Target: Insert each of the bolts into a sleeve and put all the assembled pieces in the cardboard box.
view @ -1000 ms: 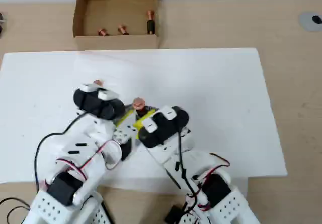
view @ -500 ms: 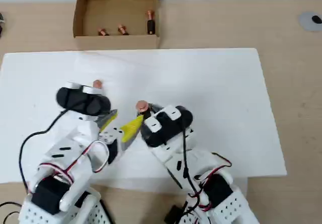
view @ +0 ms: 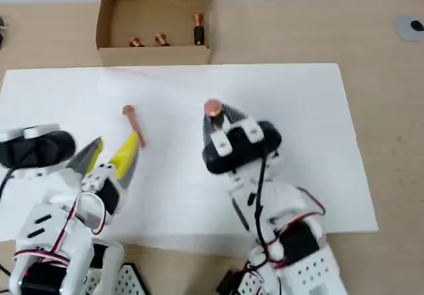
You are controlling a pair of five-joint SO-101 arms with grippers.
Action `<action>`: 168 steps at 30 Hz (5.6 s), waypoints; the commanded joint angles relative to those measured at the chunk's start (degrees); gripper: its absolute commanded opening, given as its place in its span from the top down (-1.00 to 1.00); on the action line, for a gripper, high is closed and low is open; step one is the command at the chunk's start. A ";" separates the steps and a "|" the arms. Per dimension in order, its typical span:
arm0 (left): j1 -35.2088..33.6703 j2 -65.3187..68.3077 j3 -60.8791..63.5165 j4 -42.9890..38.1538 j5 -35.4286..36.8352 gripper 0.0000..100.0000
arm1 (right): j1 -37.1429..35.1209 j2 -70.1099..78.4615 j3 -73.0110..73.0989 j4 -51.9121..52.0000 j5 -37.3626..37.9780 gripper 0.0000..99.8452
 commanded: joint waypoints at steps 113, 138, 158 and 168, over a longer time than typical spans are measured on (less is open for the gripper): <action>-5.19 -2.95 34.37 -10.11 3.69 0.54 | 27.82 104.40 -124.88 77.54 -3.69 0.98; -5.19 -2.95 34.37 -10.11 3.69 0.54 | 26.59 102.99 -99.47 77.54 -3.34 0.98; -5.19 -2.95 34.37 -10.11 3.69 0.54 | 28.88 30.81 -31.96 53.10 8.35 0.98; -5.19 -2.95 34.37 -10.11 3.69 0.54 | 29.05 1.10 -3.21 46.86 8.26 0.98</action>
